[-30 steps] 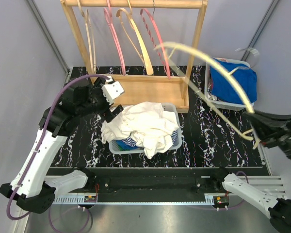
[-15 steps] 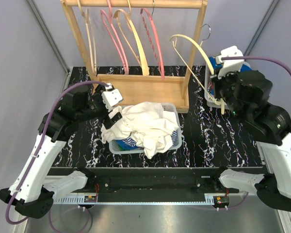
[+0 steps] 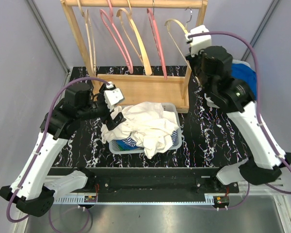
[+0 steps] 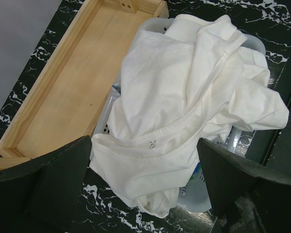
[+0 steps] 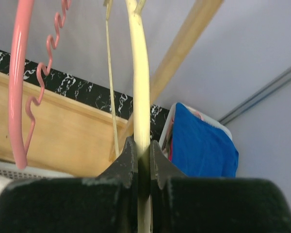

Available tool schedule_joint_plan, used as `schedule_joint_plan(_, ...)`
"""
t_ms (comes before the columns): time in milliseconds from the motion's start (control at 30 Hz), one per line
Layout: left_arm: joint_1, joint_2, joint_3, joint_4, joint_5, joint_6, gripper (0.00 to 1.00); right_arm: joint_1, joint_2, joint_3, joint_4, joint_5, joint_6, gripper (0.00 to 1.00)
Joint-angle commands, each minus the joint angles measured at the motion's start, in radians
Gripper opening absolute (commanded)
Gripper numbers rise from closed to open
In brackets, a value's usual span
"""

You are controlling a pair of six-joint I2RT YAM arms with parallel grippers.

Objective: Remove the tank top from the hanger
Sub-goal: Reset both arms

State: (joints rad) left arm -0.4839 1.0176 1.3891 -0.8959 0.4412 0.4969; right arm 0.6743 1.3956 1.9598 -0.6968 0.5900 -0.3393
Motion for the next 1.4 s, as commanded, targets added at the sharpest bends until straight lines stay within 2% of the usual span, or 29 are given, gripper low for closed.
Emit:
schedule_joint_plan(0, 0.004, -0.002, 0.039, 0.043, 0.073, -0.030, 0.99, 0.004, 0.083, 0.123, 0.129, 0.016, -0.033, 0.00)
schedule_joint_plan(633, 0.004, -0.050, 0.005, 0.048, 0.063, -0.024, 0.99, 0.004, 0.304, 0.355, 0.140, 0.053, -0.127, 0.00)
schedule_joint_plan(1067, 0.005, -0.063, 0.016, 0.035, 0.059, -0.026, 0.99, -0.030, 0.364, 0.369, 0.137, 0.037, -0.076, 0.00)
schedule_joint_plan(1267, 0.013, -0.065, 0.030, 0.029, 0.068, -0.023, 0.99, -0.045, 0.353, 0.314, 0.135, 0.024, -0.040, 0.00)
schedule_joint_plan(1367, 0.016, -0.059, 0.047, 0.029, 0.057, -0.024, 0.99, -0.045, 0.316, 0.249, 0.132, 0.013, 0.002, 0.17)
